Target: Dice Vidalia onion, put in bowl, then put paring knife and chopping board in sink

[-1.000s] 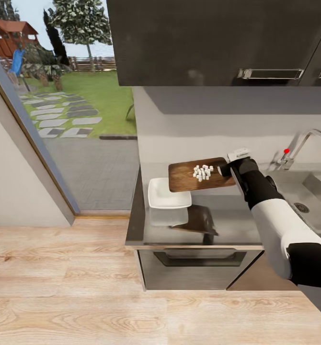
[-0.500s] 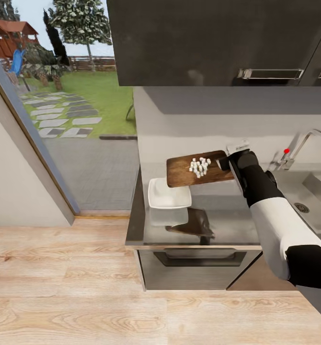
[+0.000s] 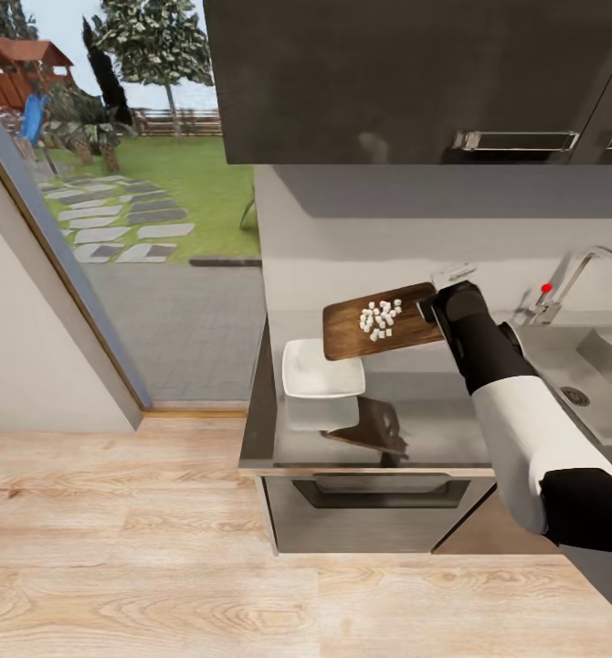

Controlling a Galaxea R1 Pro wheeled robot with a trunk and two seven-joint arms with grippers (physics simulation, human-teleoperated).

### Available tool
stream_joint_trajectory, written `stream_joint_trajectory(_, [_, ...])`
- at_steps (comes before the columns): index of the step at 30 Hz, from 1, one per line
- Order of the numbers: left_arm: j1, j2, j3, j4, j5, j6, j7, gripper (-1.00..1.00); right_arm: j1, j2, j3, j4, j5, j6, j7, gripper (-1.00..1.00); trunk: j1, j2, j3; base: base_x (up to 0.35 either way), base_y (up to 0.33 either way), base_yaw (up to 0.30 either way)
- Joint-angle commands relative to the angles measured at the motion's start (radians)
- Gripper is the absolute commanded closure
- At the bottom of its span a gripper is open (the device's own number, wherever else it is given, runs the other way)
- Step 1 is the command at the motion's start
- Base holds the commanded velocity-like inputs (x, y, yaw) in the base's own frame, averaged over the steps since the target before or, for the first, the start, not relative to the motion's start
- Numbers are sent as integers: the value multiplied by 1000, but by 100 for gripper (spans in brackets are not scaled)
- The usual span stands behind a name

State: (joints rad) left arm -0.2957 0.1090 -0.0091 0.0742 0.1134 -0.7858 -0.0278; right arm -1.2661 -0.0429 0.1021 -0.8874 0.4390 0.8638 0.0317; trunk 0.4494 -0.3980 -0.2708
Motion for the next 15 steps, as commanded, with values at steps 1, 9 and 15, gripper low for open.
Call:
stream_joint_trajectory(1, [-2,0,-2,4,6,-6,-3,-100,-1,0,4,-1,8,6,4,100,1,-2,-2,0,0,0])
stream_joint_trajectory(9, [-2,0,-2,4,6,-6,-3,-100,-1,1,83,1,10,12,4,100,1,-2,-2,0,0,0])
stream_joint_trajectory(15, [-2,0,-2,4,7,-6,-3,-100,-1,1,97,1,10,19,4,100,1,-2,-2,0,0,0])
